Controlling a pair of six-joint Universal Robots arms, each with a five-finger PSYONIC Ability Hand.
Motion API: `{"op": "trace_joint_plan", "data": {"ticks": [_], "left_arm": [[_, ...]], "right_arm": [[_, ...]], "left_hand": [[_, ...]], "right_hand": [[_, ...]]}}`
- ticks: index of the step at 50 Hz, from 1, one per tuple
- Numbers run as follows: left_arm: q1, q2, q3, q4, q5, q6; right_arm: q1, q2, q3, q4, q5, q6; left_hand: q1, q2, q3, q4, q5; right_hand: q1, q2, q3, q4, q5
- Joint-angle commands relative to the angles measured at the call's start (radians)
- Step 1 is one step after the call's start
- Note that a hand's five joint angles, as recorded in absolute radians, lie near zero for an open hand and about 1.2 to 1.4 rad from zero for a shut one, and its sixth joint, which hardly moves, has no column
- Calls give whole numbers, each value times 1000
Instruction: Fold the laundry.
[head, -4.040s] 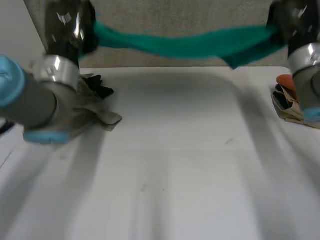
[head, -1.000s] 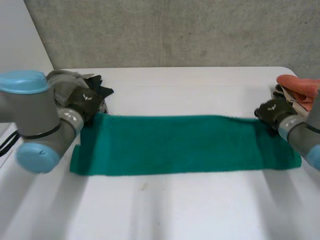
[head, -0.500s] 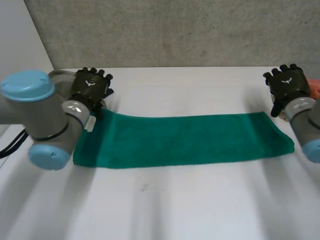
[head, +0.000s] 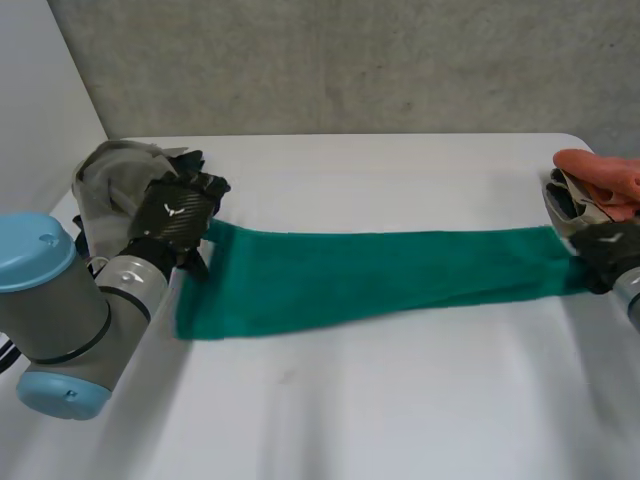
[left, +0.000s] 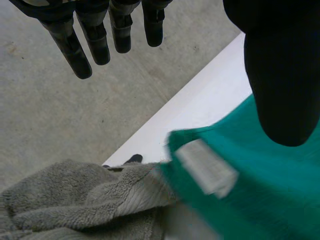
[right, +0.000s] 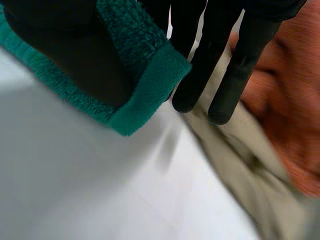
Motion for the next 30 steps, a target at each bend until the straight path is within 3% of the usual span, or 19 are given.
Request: {"op": "trace_joint_plan", "data": {"ticks": [1, 4, 11, 16, 21, 24, 28, 30], "left_arm": [[11, 111, -44, -24, -8, -14], [15, 143, -64, -24, -2, -33], [17, 162, -84, -33, 3, -68], [8, 162, -93, -46, 1, -82], [2, 163, -104, -53, -1, -82], [0, 165, -112, -55, -1, -82], [-6, 160, -118, -56, -1, -83], [-11, 160, -118, -55, -1, -83]], "right_arm": [[-161, -114, -19, 18, 80, -224], [-161, -116, -42, 15, 79, -318], [76, -154, -38, -75, -28, -360], [343, -208, 41, -251, -240, -360], [555, -111, 64, -382, -378, -345], [659, -20, 53, -388, -404, -351], [732, 73, 10, -350, -360, -404], [744, 81, -11, -324, -322, -418]], "left_hand": [[-15, -34, -42, -32, -50], [-15, -34, -42, -32, -50], [-15, -34, -42, -32, -50], [-15, -34, -42, -32, -50], [-15, -34, -42, -32, -50], [-15, -34, -42, -32, -50], [-15, -34, -42, -32, -50], [-15, -34, -42, -32, -50]], "right_hand": [[278, 218, 210, 204, 242], [278, 218, 210, 204, 242], [278, 218, 210, 204, 242], [278, 218, 210, 204, 242], [278, 218, 210, 204, 242], [278, 218, 210, 204, 242], [278, 218, 210, 204, 242], [-237, -296, -304, -310, -272]]}}
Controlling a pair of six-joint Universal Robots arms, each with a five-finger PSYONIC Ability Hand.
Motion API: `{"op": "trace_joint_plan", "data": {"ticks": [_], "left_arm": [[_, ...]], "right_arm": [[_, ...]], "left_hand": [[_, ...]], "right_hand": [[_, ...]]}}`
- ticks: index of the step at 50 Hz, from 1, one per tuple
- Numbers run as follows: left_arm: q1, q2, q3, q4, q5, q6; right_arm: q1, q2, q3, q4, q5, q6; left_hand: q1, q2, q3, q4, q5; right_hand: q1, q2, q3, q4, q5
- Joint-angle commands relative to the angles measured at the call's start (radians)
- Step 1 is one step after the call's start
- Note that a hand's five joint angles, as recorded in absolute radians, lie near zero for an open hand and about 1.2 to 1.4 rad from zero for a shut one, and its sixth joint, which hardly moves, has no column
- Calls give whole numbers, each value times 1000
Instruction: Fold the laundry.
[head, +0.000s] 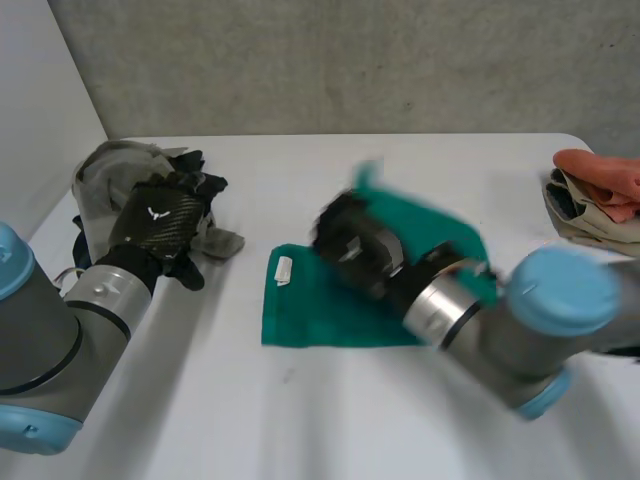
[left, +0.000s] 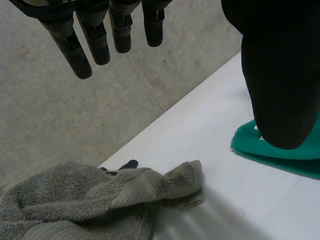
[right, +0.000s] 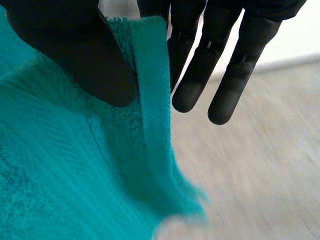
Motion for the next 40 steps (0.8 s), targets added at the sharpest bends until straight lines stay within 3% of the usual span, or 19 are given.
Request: {"op": "trace_joint_plan", "data": {"ticks": [1, 2, 5, 6, 13, 15, 20, 24, 25, 28, 31, 36, 40], "left_arm": [[-13, -4, -8, 0, 0, 2], [-15, -5, -6, 0, 0, 2], [-18, -4, -5, 0, 0, 0], [-19, -4, -3, 0, 1, 0], [-48, -5, 15, 1, 0, 0], [-55, -7, 15, 1, 0, 0], [-78, -24, 14, 3, 0, 0], [-90, -45, 14, 3, -2, 0], [-90, -45, 14, 3, -2, 2], [-90, -42, 12, 3, -2, 2], [-85, -38, 9, 0, -3, 2], [-70, 13, -6, -7, -9, -1], [-56, 45, -12, -7, -8, -9]], "right_arm": [[115, 127, -74, 79, 106, -61], [113, 110, -85, 108, 175, -46], [99, 73, -93, 147, 282, 31], [79, 45, -90, 168, 319, 124], [-95, -189, -7, 355, 320, 659], [-138, -191, 16, 397, 309, 707], [-266, -174, 76, 530, 263, 663], [-361, -116, 93, 619, 258, 513], [-381, -92, 79, 632, 257, 469], [-381, -64, 30, 610, 276, 456], [-360, -81, 9, 546, 322, 493], [-213, -231, -5, 371, 416, 580], [-58, -204, -24, 320, 392, 611]], "left_hand": [[-15, -34, -42, -32, -50], [-15, -34, -42, -32, -50], [-15, -34, -42, -32, -50], [-15, -34, -42, -32, -50], [-15, -34, -42, -32, -50], [-15, -34, -42, -32, -50], [-15, -34, -42, -32, -50], [-15, -34, -42, -32, -50], [-15, -34, -42, -32, -50], [-15, -34, -42, -32, -50], [-15, -34, -42, -32, -50], [-15, -34, -42, -32, -50], [-15, -34, -42, -32, -50]], "right_hand": [[-670, -729, -742, -751, -723], [-944, -1003, -1016, -1025, -998], [-944, -1003, -1016, -1025, -998], [-944, -1003, -1016, -1025, -998], [-944, -1003, -1016, -1025, -998], [-944, -1003, -1016, -1025, -998], [-944, -1003, -1016, -1025, -998], [-860, -920, -933, -941, -914], [-502, -561, -574, -582, -555], [275, 216, 203, 194, 221], [277, 218, 205, 197, 224], [277, 218, 205, 197, 224], [277, 218, 205, 197, 224]]}}
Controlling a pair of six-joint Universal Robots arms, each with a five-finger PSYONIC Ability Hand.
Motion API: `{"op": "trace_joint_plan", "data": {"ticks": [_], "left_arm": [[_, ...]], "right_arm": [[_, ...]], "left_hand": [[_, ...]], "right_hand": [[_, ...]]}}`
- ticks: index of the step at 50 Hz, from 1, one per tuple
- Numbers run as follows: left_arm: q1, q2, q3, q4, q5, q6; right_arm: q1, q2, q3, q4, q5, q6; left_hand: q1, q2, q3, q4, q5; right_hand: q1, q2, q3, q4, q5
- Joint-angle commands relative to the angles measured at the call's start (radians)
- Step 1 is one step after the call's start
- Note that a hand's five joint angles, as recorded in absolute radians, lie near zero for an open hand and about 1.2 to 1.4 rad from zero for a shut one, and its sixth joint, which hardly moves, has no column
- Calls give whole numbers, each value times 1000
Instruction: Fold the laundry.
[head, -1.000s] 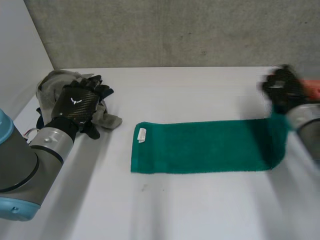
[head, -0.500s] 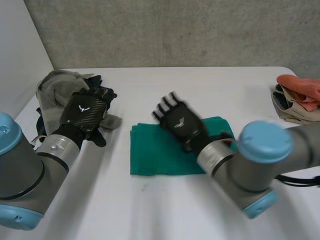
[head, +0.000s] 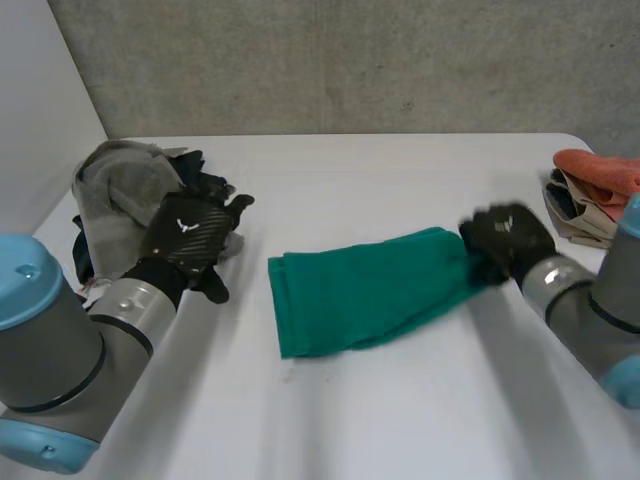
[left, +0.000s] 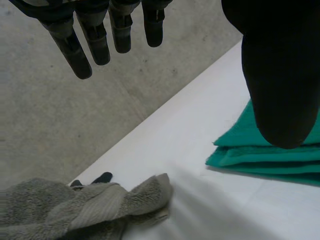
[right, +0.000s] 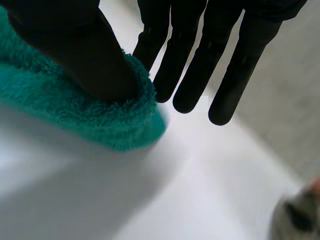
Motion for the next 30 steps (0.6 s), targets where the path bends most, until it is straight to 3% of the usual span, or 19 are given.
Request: {"op": "trace_joint_plan", "data": {"ticks": [1, 6, 9, 10, 13, 15, 18, 24, 30], "left_arm": [[26, 64, -15, -4, -3, -12], [34, 74, -16, -6, -3, -37], [32, 69, -9, -16, -3, -58], [31, 68, -6, -21, -3, -64], [21, 52, 14, -42, -6, -83], [12, 46, 29, -59, -11, -92], [-20, 32, 74, -98, -26, -113], [-109, -33, 200, -151, -72, -167], [-199, -178, 335, -180, -86, -198]], "right_arm": [[274, -44, -33, -159, 17, 93], [464, 89, -67, -198, -59, 75], [512, 167, -112, -179, -61, 53], [523, 210, -157, -146, -34, 44], [529, 249, -226, -61, 65, 47], [512, 235, -278, 25, 186, 95], [468, 184, -288, 59, 234, 245], [344, 65, -255, 97, 111, 522], [276, 107, -301, 184, -12, 652]], "left_hand": [[-15, -34, -42, -32, -50], [-15, -34, -42, -32, -50], [-15, -34, -42, -32, -50], [-15, -34, -42, -32, -50], [-15, -34, -42, -32, -50], [-15, -34, -42, -32, -50], [-15, -34, -42, -32, -50], [-15, -34, -42, -32, -50], [-15, -34, -42, -32, -50]], "right_hand": [[326, 216, 208, 199, 220], [326, 216, 208, 199, 220], [326, 216, 208, 199, 220], [119, 9, 1, -8, 13], [-896, -1006, -1014, -1023, -1002], [-896, -1006, -1014, -1023, -1002], [-896, -1006, -1014, -1023, -1002], [-896, -1006, -1014, -1023, -1002], [-896, -1006, -1014, -1023, -1002]]}}
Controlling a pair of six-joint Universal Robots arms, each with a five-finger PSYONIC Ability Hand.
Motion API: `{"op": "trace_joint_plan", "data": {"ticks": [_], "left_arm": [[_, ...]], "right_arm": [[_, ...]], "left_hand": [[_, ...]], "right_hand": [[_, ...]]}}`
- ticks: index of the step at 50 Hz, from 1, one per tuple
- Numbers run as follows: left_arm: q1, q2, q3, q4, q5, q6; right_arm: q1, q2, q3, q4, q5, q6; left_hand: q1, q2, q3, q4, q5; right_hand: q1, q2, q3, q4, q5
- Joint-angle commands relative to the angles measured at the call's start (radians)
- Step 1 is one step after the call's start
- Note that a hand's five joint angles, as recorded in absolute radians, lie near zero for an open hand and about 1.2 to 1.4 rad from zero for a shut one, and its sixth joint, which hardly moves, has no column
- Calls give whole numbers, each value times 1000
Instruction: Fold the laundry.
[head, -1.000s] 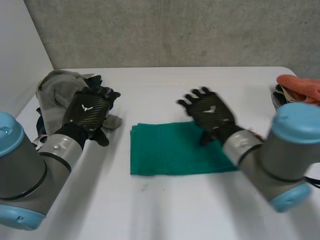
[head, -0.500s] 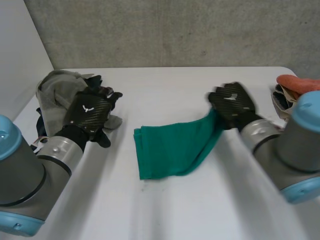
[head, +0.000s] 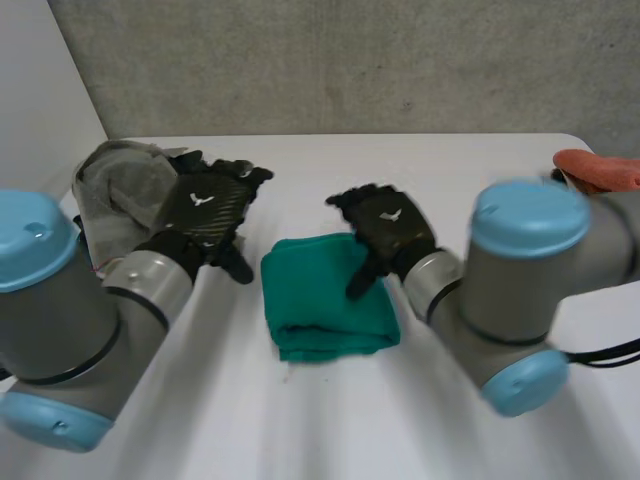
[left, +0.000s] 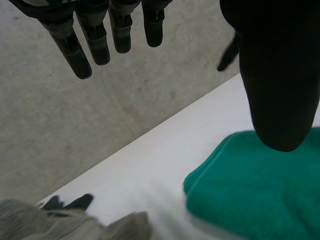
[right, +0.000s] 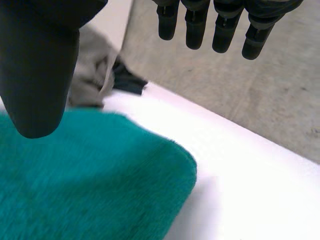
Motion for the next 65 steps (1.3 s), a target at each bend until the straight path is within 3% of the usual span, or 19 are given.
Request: {"op": "trace_joint_plan", "data": {"ticks": [1, 9, 14, 18, 24, 29, 35, 39, 40, 43, 47, 65], "left_arm": [[-112, -175, 171, -42, -23, -39], [-118, -429, 329, -176, -101, -5], [-95, -472, 349, -268, -166, -8], [-89, -443, 346, -338, -181, -10], [-70, -310, 322, -338, -138, -16], [-58, -144, 302, -300, -36, -31], [-30, -35, 306, -283, 110, -57], [-3, 5, 316, -364, 302, -97], [8, 11, 322, -419, 407, -105], [26, 11, 328, -508, 574, -109], [29, 6, 323, -571, 705, -106], [-4, -12, 276, -503, 601, -77]], "right_arm": [[-97, 26, -41, 95, -156, 173], [-108, 222, -194, 240, -159, 92], [-105, 317, -266, 332, -113, -34], [-108, 281, -268, 337, -23, -123], [-80, 129, -170, 212, 30, -214], [-7, -34, 25, 18, 74, -350], [79, -132, 220, -145, 99, -436], [127, -135, 324, -205, 96, -433], [142, -125, 356, -223, 96, -430], [158, -93, 383, -259, 97, -424], [170, -7, 389, -343, 97, -430], [130, 176, 258, -473, 96, -491]], "left_hand": [[-15, -34, -42, -32, -50], [-15, -34, -42, -32, -50], [-15, -34, -42, -32, -50], [-15, -34, -42, -32, -50], [-15, -34, -42, -32, -50], [-15, -34, -42, -32, -50], [-15, -34, -42, -32, -50], [-15, -34, -42, -32, -50], [-15, -34, -42, -32, -50], [-15, -34, -42, -32, -50], [-15, -34, -42, -32, -50], [-15, -34, -42, -32, -50]], "right_hand": [[-48, -40, -33, -38, -40], [-48, -40, -33, -38, -40], [-48, -40, -33, -38, -40], [-48, -40, -33, -38, -40], [-48, -40, -33, -38, -40], [-48, -40, -33, -38, -40], [-48, -40, -33, -38, -40], [-48, -40, -33, -38, -40], [-48, -40, -33, -38, -40], [-28, -19, -12, -17, -19], [52, 60, 67, 62, 60], [272, 281, 287, 282, 280]]}}
